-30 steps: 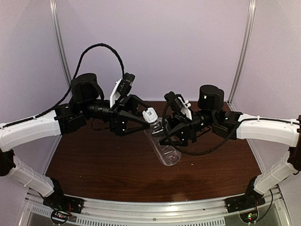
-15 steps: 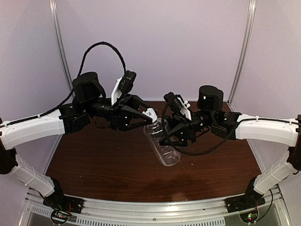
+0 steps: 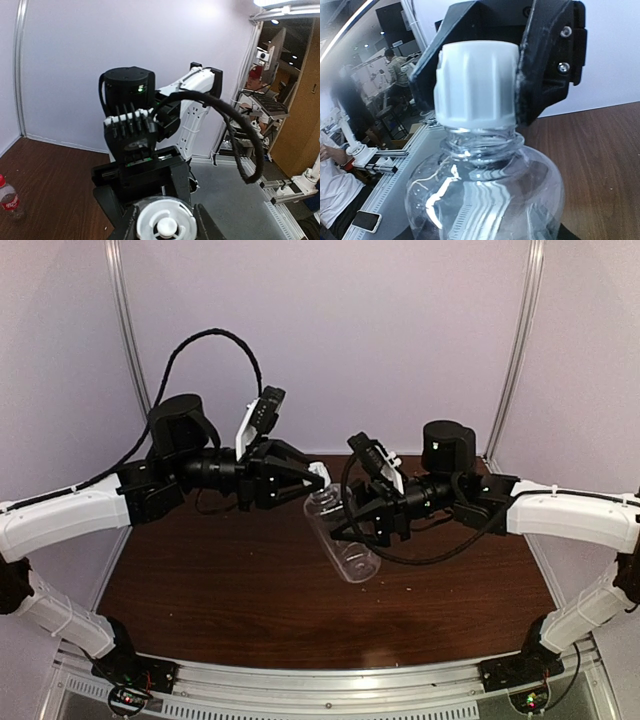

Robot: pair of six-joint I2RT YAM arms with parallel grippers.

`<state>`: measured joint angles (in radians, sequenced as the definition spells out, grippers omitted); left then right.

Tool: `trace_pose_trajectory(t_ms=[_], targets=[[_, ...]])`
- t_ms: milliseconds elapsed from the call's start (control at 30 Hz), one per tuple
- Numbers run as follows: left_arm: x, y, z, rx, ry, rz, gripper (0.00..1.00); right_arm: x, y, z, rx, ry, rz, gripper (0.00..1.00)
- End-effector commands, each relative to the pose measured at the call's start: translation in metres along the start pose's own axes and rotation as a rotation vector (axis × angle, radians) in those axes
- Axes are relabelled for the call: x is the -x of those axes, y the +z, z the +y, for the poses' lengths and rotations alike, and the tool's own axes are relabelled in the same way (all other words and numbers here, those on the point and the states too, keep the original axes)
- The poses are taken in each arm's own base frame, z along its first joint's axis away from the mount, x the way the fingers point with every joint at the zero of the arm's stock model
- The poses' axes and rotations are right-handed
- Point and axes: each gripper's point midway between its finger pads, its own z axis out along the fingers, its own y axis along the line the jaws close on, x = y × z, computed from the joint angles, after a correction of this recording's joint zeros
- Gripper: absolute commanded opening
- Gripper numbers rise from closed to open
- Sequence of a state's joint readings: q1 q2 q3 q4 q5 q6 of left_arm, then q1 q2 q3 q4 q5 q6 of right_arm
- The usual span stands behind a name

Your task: Unscrew the bottle caps

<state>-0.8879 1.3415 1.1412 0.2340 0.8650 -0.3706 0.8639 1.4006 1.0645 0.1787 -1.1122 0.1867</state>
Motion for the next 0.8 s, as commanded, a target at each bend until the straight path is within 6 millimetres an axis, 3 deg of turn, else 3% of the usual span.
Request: trace_pose_trajectory(t_ms=[0, 100, 333, 767], targets=[[0.014, -0.019, 0.036, 0.297, -0.07, -0.074, 0.26, 0.013, -0.011, -0.034, -0.255, -0.038, -0.025, 0.5], [0.011, -0.03, 0.056, 0.44, -0.139, -0.102, 0.25, 0.018, -0.019, -0.048, -0.362, -0.058, -0.051, 0.49], [0.008, -0.032, 0.072, 0.533, -0.234, -0.15, 0.25, 0.025, -0.033, -0.061, -0.491, -0.078, -0.097, 0.47], [0.01, -0.028, 0.076, 0.536, -0.235, -0.166, 0.3, 0.019, -0.036, -0.066, -0.523, -0.058, -0.1, 0.46]])
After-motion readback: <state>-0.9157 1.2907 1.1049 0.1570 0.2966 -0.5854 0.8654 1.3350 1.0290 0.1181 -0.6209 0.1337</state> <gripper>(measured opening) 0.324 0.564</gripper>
